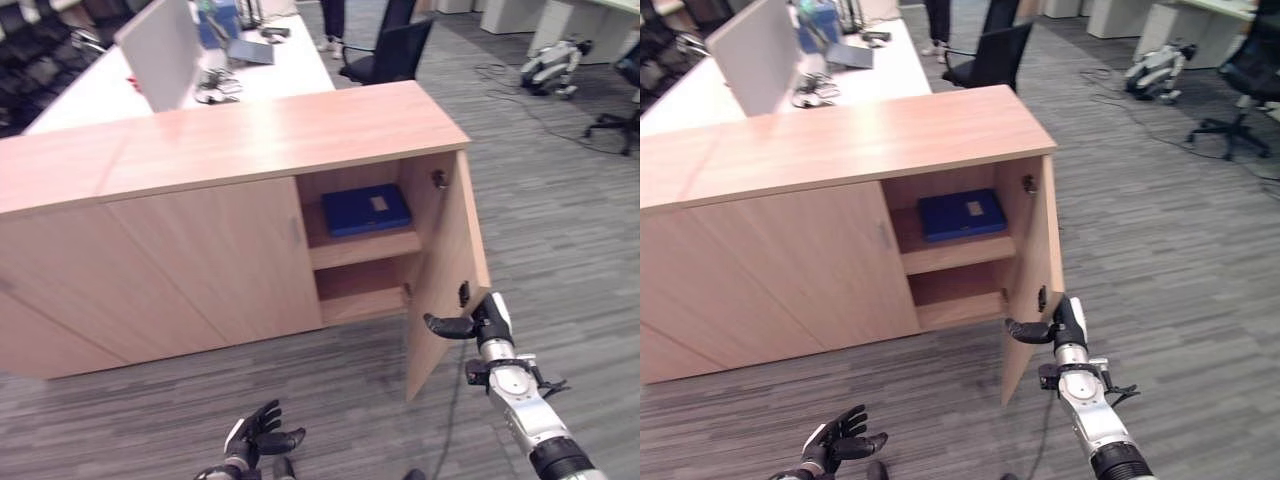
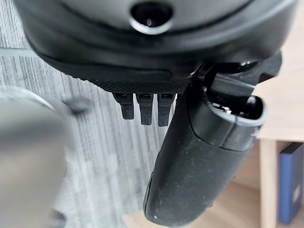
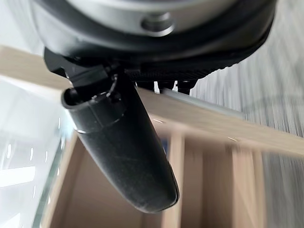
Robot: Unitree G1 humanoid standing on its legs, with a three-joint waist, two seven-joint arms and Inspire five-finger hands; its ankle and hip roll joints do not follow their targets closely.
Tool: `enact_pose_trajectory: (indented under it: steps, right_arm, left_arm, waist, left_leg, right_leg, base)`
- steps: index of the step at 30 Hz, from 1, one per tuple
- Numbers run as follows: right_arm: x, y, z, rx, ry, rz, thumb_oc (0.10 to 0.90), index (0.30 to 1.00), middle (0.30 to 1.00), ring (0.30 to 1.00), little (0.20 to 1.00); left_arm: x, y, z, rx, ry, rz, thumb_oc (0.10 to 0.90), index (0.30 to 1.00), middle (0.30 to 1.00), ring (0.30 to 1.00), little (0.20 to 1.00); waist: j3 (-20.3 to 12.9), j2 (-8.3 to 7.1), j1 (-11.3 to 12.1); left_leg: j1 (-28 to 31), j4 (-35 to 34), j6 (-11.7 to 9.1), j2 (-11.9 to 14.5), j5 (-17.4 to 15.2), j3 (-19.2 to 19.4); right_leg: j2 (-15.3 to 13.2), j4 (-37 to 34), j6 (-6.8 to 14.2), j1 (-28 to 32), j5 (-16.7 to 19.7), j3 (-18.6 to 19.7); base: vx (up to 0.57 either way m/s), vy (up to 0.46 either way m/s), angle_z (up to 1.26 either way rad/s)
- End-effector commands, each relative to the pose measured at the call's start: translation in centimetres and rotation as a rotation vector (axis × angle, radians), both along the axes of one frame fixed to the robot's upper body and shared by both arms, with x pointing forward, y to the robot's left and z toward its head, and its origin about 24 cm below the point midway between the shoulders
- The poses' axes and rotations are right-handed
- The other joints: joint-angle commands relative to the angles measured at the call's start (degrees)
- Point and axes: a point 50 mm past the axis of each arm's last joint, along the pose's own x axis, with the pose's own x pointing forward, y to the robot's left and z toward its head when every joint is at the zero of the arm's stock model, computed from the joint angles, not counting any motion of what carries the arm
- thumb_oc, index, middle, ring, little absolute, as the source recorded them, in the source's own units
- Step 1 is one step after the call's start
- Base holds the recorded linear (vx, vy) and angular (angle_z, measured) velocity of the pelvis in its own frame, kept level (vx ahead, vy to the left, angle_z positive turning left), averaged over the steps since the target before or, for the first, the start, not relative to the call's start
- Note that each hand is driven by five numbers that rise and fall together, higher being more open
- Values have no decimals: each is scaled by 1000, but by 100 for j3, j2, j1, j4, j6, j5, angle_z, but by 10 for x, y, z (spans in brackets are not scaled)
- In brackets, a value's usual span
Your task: Put the empty folder in the office cabinet
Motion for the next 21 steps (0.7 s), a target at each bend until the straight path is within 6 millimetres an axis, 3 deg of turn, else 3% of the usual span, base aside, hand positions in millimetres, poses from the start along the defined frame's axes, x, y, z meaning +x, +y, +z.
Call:
enact_pose_trajectory:
  steps: [1, 2, 3, 4, 5, 6, 7, 8, 9, 10, 11, 12, 13, 14, 16, 18, 21]
  right_arm:
    - [34, 68, 46, 13, -198, 370, 800, 900, 900, 900, 900]
    - [34, 80, 46, 23, -197, 418, 800, 900, 900, 900, 900]
    - [35, 81, 46, 23, -198, 420, 800, 900, 900, 900, 900]
    - [37, 90, 48, 19, -206, 457, 800, 900, 900, 900, 900]
    - [41, 107, 56, 27, -232, 521, 800, 900, 900, 900, 900]
    - [41, 108, 56, 28, -233, 521, 800, 900, 900, 900, 900]
    - [43, 120, 60, 40, -247, 560, 800, 900, 900, 900, 900]
    - [44, 126, 64, 44, -261, 579, 800, 900, 900, 900, 900]
    - [44, 126, 64, 44, -262, 579, 800, 900, 900, 900, 900]
    - [48, 139, 77, 59, -309, 623, 800, 900, 900, 900, 900]
    - [52, 147, 89, 73, -354, 653, 800, 900, 900, 900, 900]
    - [54, 155, 102, 99, -395, 683, 800, 900, 900, 900, 900]
    - [55, 155, 102, 98, -395, 683, 800, 900, 900, 900, 900]
    - [56, 159, 114, 121, -438, 702, 800, 900, 900, 900, 900]
    - [55, 158, 116, 134, -440, 711, 800, 900, 900, 900, 900]
    - [53, 152, 111, 153, -418, 705, 800, 900, 900, 900, 900]
    - [42, 139, 85, 110, -319, 707, 800, 900, 900, 900, 900]
  left_arm:
    - [26, 37, 30, 127, -162, -50, 800, 900, 900, 900, 900]
    - [27, 40, 31, 130, -167, -45, 800, 900, 900, 900, 900]
    - [27, 41, 32, 130, -168, -44, 800, 900, 900, 900, 900]
    - [27, 44, 34, 140, -178, -47, 800, 900, 900, 900, 900]
    - [27, 50, 37, 160, -185, -45, 800, 900, 900, 900, 900]
    - [27, 50, 37, 161, -185, -44, 800, 900, 900, 900, 900]
    - [28, 55, 38, 190, -179, -44, 800, 900, 900, 900, 900]
    - [29, 55, 39, 198, -183, -50, 800, 900, 900, 900, 900]
    - [29, 55, 39, 198, -183, -50, 800, 900, 900, 900, 900]
    - [33, 50, 38, 186, -187, -48, 800, 900, 900, 900, 900]
    - [35, 47, 36, 182, -183, -56, 800, 900, 900, 900, 900]
    - [35, 47, 35, 183, -178, -55, 800, 900, 900, 900, 900]
    - [36, 47, 35, 183, -179, -56, 800, 900, 900, 900, 900]
    - [37, 45, 32, 187, -168, -72, 800, 900, 900, 900, 900]
    - [37, 44, 31, 183, -162, -69, 800, 900, 900, 900, 900]
    - [34, 46, 29, 181, -153, -48, 800, 900, 900, 900, 900]
    - [25, 47, 24, 170, -125, -18, 800, 900, 900, 900, 900]
  waist:
    - [279, -327, 700]
    - [294, -337, 799]
    - [297, -352, 784]
    - [323, -357, 854]
    - [399, -344, 971]
    - [409, -364, 969]
    - [475, -345, 1025]
    - [491, -327, 1005]
    - [491, -323, 1006]
    - [525, -282, 975]
    - [531, -306, 959]
    - [544, -303, 984]
    - [536, -302, 975]
    - [517, -363, 1011]
    - [469, -397, 991]
    - [398, -424, 980]
    - [298, -407, 923]
  left_leg:
    - [238, -350, 168, -385, -398, -527]
    - [271, -439, 324, -522, -468, -655]
    - [271, -446, 339, -547, -471, -661]
    - [325, -501, 444, -652, -534, -685]
    - [427, -530, 583, -782, -618, -771]
    - [432, -532, 599, -810, -624, -766]
    - [517, -609, 646, -864, -611, -985]
    - [549, -684, 638, -896, -563, -1194]
    - [554, -695, 630, -886, -560, -1192]
    - [433, -654, 628, -961, -393, -1604]
    - [392, -601, 601, -1049, -395, -1861]
    - [424, -624, 567, -1080, -407, -2007]
    - [405, -622, 568, -1080, -397, -2017]
    - [436, -626, 549, -1170, -420, -2325]
    - [415, -636, 549, -1211, -425, -2441]
    - [474, -679, 535, -1252, -451, -2512]
    - [510, -718, 513, -1253, -456, -2520]
  right_leg:
    - [-325, 713, 581, 557, -961, 802]
    - [-589, 1300, 656, 435, -956, 654]
    - [-633, 1359, 675, 417, -975, 653]
    - [-852, 1764, 766, 300, -906, 632]
    - [-1147, 2466, 976, 121, -550, 669]
    - [-1193, 2515, 990, 101, -559, 689]
    - [-1059, 2910, 1024, -167, -595, 1149]
    - [-788, 2860, 961, -295, -824, 1548]
    - [-778, 2861, 953, -297, -834, 1549]
    - [-203, 2354, 720, -502, -1162, 2037]
    - [65, 1862, 601, -476, -1265, 2257]
    - [135, 1581, 532, -487, -1238, 2334]
    - [140, 1556, 530, -490, -1218, 2321]
    - [177, 1244, 488, -392, -1203, 2359]
    - [213, 1094, 496, -345, -1151, 2405]
    - [265, 883, 464, -168, -1111, 2506]
    - [268, 671, 463, -13, -1038, 2411]
  base:
    - [28, 341, 117]
    - [27, 263, 97]
    - [25, 291, 87]
    - [53, 263, 106]
    - [50, 263, 92]
    - [53, 232, 82]
    - [15, 108, 55]
    - [17, 91, 73]
    - [-38, 39, 135]
    - [-10, -21, 138]
    - [35, -21, 150]
    - [72, -41, 108]
    - [116, -59, 113]
    - [67, -50, 99]
    - [98, -70, 107]
    - [146, -63, 72]
    - [90, -34, 1]
